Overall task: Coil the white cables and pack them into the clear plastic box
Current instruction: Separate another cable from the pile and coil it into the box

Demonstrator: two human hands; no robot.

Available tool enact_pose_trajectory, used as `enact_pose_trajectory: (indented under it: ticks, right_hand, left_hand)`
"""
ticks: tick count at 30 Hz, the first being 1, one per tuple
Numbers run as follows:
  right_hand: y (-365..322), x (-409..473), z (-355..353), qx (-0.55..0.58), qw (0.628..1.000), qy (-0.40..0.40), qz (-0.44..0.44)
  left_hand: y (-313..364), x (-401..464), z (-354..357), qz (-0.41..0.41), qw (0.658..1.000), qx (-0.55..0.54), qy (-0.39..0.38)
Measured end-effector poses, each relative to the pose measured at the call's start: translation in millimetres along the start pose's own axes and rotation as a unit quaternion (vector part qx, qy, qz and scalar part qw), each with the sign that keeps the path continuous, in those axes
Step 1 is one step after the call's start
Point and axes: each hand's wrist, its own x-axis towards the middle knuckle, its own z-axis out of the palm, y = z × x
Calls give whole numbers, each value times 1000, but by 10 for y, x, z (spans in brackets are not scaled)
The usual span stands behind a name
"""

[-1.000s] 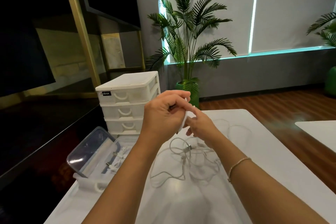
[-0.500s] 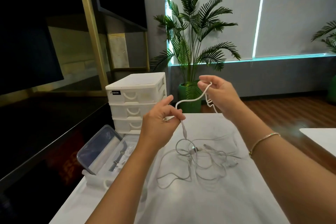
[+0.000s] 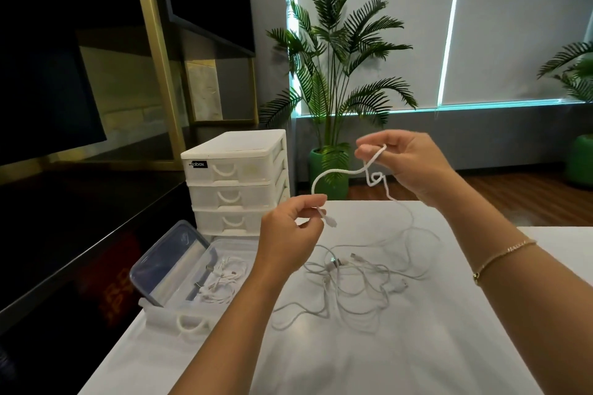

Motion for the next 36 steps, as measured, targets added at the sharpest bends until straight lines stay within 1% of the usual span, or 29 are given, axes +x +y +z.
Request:
enact_pose_trajectory:
  ticks: [4,7,10,15,17,20,22,25,28,30,32,36]
  right_hand:
    - [272,-251,-28,-39,998,-5,57]
    - [508,-465,2,-118,988,-25,98]
    - [767,-652,105,-172,975,-51,131]
    - [1207,-702,178,-208,957,7,200]
    - [1351,-623,145,-289,933,-10,214]
    - [1477,-493,124,-430,864,-105,240]
    - [1511,-427,125,-473,832,-140,253]
    - [1536,-357,141,-493,823,-153,239]
    - [1510,-335,153,-524,801,-192,216]
    - [1488,-313,138,-535,799,-193,196]
    - [1411,-247,107,-538,809,-158,175]
    - [1130,-64,22,-544,832,-40,95]
  left_hand:
    - [-60,-41,72,-23,1000,-2,20]
    - [-131,-80,121,-43,999,-7,27]
    - [-247,-138,171,-63,997,-33,33]
    - [-397,-195,249,-74,996,-19,40]
    - [-417,-175,253,-71,996,-18,45]
    - [-438,-150,247,-72,996,-20,51]
    - [-435,-139,240,-72,996,-23,52]
    - [-430,-120,217,-75,995,-27,61]
    - [-436,-95,181,-79,993,-37,75]
    - [-447,-88,168,-82,992,-40,86]
    - [-450,-86,156,-89,991,-42,93]
    - [-434,-77,139,-95,988,-55,104]
